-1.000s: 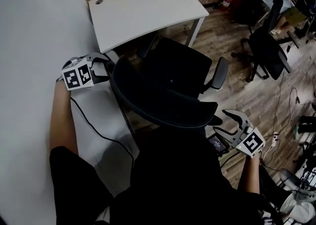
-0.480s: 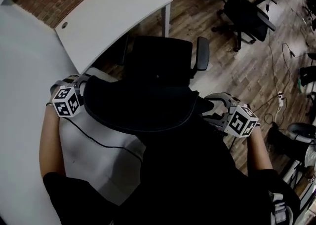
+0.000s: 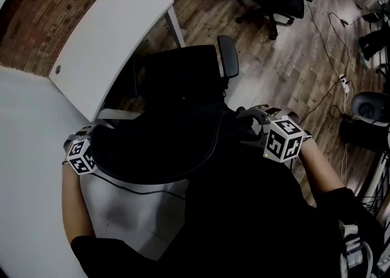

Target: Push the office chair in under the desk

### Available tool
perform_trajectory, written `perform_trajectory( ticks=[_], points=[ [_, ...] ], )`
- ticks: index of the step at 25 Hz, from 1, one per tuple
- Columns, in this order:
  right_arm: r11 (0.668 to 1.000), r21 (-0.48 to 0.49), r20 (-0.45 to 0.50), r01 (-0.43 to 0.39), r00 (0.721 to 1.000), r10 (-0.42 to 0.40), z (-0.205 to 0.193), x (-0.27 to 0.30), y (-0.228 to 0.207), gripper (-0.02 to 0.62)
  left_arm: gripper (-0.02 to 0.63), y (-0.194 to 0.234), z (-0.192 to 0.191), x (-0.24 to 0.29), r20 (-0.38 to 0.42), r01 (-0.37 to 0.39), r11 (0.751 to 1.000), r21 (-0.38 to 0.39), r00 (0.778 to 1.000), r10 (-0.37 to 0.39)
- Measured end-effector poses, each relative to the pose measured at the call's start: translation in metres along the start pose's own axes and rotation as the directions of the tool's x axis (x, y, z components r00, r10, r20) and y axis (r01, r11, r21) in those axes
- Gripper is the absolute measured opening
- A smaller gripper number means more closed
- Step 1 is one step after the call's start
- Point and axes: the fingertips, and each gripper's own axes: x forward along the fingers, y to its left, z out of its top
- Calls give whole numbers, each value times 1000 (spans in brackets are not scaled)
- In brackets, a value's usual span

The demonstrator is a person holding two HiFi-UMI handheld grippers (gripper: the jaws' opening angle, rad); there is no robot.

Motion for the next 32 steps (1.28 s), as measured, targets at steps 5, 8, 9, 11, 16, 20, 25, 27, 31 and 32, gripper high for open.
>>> perform_trajectory(
  ticks=[5, 8, 9, 11, 16, 20, 25, 27, 31, 32],
  points=[
    [1000, -9, -6, -1, 1000, 1, 1, 3, 1, 241, 190, -1, 0, 1, 2, 18, 1000, 5, 1000, -18],
    [1000, -22, -14, -2, 1000, 2, 1, 4, 1, 236, 185, -1, 0, 1, 1, 16, 1000, 6, 1000, -16],
    [1000, -25, -16, -1, 1000, 1, 1, 4, 1, 235, 184, -1, 0, 1, 2, 14, 1000, 5, 1000, -14],
    [1000, -29, -19, 3, 1000, -3, 1, 5, 2, 227, 184, -2, 1, 2, 4, 10, 1000, 2, 1000, -10],
    [999, -30, -24, 20, 999, -20, 0, 6, -1, 200, 179, -3, 1, 3, -2, 6, 1000, 0, 1000, -6],
    [999, -19, -26, 29, 999, -30, 0, 5, -2, 181, 178, -5, 2, 3, -5, 18, 1000, -7, 1000, -18],
    [999, -11, -29, 39, 999, -39, -1, 3, -5, 170, 176, -7, 5, 2, -4, 36, 999, -21, 999, -36],
    [999, -10, -28, 44, 999, -44, -3, 3, -5, 170, 176, -10, 6, 4, -2, 37, 999, -28, 999, -37],
    [999, -8, -22, 53, 998, -54, -8, 3, -6, 170, 176, -14, 11, 6, 9, 27, 998, -49, 1000, -27],
    [998, -7, -21, 56, 998, -56, -9, 2, -6, 170, 175, -15, 12, 7, 12, 24, 998, -56, 1000, -24]
  ],
)
